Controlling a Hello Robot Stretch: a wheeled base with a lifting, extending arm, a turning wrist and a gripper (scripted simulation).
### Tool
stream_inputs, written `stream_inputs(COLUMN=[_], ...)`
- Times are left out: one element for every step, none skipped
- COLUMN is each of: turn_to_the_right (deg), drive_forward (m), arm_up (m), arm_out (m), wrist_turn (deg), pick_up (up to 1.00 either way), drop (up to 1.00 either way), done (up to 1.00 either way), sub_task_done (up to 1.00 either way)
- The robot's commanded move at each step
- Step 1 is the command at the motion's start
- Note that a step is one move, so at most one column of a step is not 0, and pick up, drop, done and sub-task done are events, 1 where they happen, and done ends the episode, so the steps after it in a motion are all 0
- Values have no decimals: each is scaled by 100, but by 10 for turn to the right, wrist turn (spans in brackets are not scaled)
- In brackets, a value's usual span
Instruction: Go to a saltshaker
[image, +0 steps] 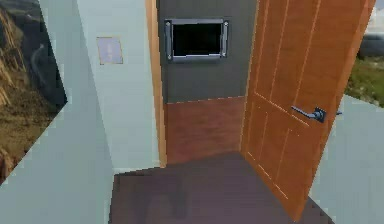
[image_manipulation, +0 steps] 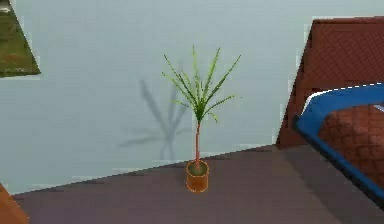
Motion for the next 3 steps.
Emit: stream_inputs(turn_to_the_right=[0,0,0], drive_forward=[100,100,15], arm_up=[0,0,0], arm_out=[0,0,0], wrist_turn=[0,0,0], pick_up=[0,0,0], drop=[0,0,0], done=[0,0,0], sub_task_done=[0,0,0])
